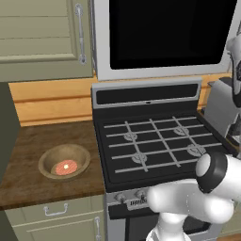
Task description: Open the microwave, place the bowl with waffle inside the microwave, then close the microwave door and turn it on.
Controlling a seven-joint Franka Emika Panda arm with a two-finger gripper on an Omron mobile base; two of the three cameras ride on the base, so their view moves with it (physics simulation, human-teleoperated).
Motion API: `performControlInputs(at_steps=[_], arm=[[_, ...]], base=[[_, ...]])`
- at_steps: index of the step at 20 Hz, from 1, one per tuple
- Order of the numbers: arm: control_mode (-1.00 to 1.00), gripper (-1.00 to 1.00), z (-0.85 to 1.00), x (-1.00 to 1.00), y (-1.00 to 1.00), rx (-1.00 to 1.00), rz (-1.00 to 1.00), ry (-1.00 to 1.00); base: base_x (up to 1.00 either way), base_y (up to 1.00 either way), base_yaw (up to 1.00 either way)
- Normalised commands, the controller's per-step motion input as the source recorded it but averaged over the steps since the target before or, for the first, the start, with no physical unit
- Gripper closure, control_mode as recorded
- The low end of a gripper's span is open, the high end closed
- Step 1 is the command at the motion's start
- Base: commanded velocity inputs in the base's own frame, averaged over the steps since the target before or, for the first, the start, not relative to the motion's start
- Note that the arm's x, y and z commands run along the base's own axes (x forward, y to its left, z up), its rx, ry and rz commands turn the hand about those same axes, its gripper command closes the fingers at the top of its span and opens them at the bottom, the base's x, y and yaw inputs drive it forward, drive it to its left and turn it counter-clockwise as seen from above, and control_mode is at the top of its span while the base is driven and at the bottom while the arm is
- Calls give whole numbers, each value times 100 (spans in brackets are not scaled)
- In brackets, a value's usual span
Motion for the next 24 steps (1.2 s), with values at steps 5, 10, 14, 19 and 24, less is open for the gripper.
performControlInputs(at_steps=[5,10,14,19,24], arm=[[-100,-100,0,55,0,0,0,-6],[-100,-100,0,41,-37,0,0,-1],[-100,-100,0,16,-50,0,0,0],[-100,-100,0,30,-6,1,1,-1],[-100,-100,0,28,0,5,6,-6]], base=[[0,0,0],[0,0,0],[0,0,0],[0,0,0],[0,0,0]])
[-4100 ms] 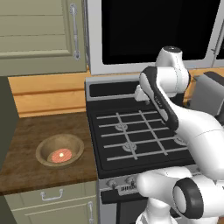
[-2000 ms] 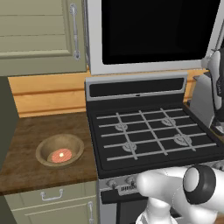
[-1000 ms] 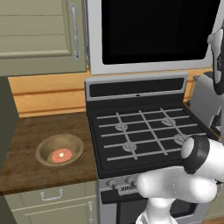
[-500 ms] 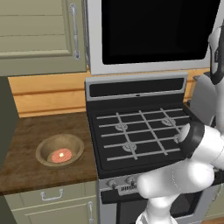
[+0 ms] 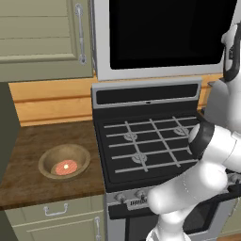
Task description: Open the microwave, place the bowl with waffle inside the microwave, then close the microwave door and turn it on.
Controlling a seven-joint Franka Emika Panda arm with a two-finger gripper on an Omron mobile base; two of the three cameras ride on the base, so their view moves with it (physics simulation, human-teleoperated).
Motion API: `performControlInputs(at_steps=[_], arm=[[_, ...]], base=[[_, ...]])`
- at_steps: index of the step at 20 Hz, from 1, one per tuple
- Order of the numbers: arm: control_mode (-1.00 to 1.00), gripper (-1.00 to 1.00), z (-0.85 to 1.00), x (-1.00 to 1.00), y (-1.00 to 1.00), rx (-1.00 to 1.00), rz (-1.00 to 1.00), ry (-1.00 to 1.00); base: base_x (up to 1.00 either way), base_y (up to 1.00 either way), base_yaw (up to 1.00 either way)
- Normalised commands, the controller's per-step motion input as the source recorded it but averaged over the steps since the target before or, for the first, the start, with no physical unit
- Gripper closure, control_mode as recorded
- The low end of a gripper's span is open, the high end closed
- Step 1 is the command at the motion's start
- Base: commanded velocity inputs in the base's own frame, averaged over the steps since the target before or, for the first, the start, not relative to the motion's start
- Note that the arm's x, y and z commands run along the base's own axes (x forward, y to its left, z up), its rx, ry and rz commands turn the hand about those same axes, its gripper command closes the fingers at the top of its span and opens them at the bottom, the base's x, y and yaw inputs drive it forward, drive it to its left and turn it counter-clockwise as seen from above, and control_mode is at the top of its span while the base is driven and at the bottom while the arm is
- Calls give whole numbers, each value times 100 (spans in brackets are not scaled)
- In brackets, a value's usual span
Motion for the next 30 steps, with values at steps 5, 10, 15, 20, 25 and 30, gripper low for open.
performControlInputs(at_steps=[5,10,15,20,25,30], arm=[[-100,-100,-4,27,2,6,12,-11],[-100,-100,-34,63,36,4,18,-19],[-100,100,-43,99,72,0,19,-4],[-100,100,-15,98,79,0,16,-2],[-100,100,-2,54,91,0,14,-14],[-100,100,0,25,100,-6,11,-4]], base=[[0,0,0],[0,0,0],[0,0,0],[0,0,0],[0,0,0],[0,0,0]])
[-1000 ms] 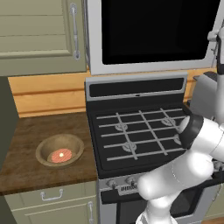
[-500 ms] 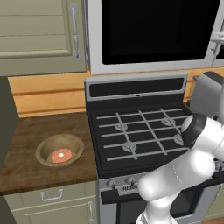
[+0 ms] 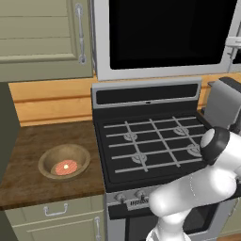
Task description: Open the microwave, place the bowl with waffle inside the microwave, then close the microwave door and turn it on.
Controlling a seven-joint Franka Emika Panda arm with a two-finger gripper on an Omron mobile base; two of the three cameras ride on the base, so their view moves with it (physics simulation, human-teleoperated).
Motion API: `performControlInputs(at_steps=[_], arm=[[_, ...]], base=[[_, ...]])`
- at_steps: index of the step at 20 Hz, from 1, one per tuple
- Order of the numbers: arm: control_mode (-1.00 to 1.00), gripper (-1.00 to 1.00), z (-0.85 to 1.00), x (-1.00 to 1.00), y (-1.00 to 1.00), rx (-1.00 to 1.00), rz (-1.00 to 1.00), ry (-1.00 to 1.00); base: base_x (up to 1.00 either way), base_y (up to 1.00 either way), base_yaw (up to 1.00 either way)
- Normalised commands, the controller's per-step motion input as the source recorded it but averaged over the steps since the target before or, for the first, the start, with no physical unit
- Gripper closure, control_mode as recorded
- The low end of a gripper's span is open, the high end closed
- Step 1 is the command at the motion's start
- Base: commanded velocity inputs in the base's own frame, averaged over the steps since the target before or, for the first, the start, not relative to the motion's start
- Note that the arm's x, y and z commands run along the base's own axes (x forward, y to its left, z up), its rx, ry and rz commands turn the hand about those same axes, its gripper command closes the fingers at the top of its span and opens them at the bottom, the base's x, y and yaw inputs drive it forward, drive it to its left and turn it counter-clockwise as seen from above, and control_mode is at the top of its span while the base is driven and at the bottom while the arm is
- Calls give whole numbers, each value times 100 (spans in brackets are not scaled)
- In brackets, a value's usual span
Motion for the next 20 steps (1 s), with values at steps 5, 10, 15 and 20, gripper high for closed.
performControlInputs(at_steps=[5,10,15,20], arm=[[-100,100,26,-2,100,-20,10,3],[-100,100,53,-67,100,-27,17,5],[-100,100,79,-99,100,-34,30,22],[-100,100,95,-100,96,-38,38,40]], base=[[0,0,0],[0,0,0],[0,0,0],[0,0,0]])
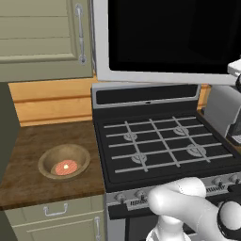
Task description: Open the microwave, place the bowl with waffle inside the microwave, then close the microwave door and turn it on.
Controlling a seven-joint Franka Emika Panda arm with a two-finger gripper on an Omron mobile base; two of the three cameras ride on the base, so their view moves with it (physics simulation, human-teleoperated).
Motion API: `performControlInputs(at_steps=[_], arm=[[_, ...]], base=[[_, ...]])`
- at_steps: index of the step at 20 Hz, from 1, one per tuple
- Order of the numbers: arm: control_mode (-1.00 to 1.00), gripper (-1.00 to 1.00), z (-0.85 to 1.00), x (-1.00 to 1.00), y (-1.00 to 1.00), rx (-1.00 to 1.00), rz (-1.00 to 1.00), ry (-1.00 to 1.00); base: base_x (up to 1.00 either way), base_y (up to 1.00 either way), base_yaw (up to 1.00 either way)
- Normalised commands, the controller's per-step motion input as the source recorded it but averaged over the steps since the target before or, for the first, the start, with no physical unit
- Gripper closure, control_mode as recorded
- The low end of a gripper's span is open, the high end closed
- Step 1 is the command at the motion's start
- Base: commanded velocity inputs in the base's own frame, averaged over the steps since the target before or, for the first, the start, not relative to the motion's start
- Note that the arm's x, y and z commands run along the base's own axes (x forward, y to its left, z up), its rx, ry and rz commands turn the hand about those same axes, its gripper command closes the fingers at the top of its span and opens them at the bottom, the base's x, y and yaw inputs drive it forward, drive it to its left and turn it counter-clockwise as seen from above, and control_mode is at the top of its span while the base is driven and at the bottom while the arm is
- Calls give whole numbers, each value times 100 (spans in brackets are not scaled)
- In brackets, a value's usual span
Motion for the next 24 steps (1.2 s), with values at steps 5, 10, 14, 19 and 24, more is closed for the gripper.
performControlInputs(at_steps=[5,10,14,19,24], arm=[[-100,100,85,-100,97,-36,36,41],[-100,100,90,-100,85,-37,37,47],[-100,100,44,-100,86,-30,28,32],[-100,100,-6,-100,100,-33,14,5],[-100,100,-36,-95,100,-43,8,2]], base=[[0,0,0],[0,0,0],[0,0,0],[0,0,0],[0,0,0]])
